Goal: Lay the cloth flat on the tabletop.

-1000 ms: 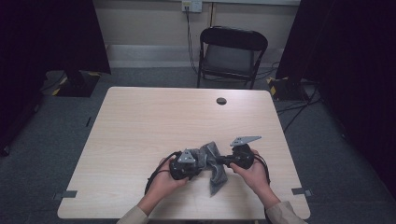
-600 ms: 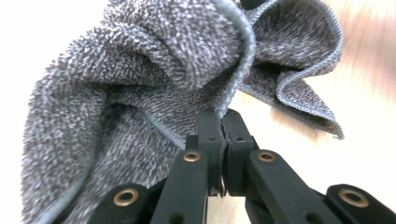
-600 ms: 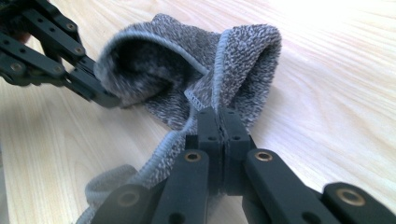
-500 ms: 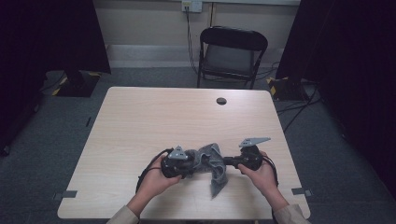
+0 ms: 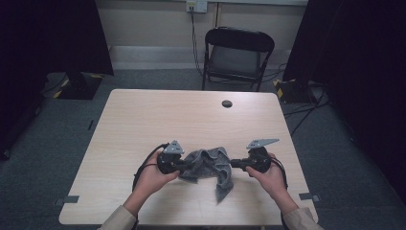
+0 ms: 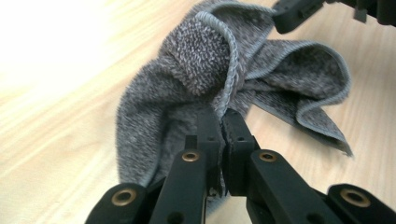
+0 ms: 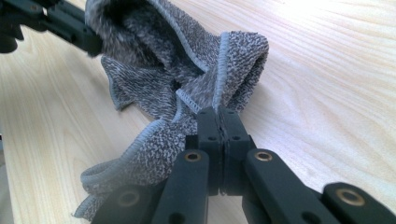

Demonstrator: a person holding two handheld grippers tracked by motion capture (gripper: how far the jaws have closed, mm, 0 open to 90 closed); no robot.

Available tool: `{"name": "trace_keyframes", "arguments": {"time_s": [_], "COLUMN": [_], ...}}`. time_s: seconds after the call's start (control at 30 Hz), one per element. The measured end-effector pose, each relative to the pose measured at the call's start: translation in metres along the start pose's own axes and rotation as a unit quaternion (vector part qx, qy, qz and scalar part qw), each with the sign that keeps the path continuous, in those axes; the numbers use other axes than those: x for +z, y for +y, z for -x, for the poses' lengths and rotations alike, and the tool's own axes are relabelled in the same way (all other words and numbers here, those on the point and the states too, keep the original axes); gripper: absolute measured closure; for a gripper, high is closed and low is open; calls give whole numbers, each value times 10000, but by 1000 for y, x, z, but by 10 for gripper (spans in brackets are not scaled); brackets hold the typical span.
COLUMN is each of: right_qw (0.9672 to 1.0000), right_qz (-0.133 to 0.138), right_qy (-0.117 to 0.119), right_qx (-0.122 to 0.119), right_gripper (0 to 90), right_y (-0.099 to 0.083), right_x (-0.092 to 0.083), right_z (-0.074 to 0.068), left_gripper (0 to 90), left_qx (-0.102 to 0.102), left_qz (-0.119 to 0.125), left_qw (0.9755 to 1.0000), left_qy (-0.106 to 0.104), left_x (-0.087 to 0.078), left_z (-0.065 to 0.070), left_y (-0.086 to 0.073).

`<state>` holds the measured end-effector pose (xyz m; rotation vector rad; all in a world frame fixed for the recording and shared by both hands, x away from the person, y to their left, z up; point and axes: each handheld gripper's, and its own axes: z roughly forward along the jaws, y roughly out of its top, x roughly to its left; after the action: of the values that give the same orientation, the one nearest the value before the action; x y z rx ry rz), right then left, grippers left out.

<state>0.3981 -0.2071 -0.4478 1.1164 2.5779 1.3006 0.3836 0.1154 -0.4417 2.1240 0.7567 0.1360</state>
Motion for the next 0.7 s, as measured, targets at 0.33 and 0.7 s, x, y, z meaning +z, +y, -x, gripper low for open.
{"name": "trace_keyframes", "arguments": {"time_s": [0.33,0.7], "right_qw": [10000,9999], "right_qz": [56,76], "right_qy": [-44,-124], "right_qx": [30,87], "right_gripper": [893,893], "right_y": [7,12], "right_x": [-8,-14], "right_z": [5,13], "left_gripper": [870,869], "left_qx": [-63,-124], "left_qz": [-28,57], "left_qw": [9999,9996], "left_qy": [152,255], "left_x": [-9,-15], "left_z": [-14,-29], "left_y": [9,26]}}
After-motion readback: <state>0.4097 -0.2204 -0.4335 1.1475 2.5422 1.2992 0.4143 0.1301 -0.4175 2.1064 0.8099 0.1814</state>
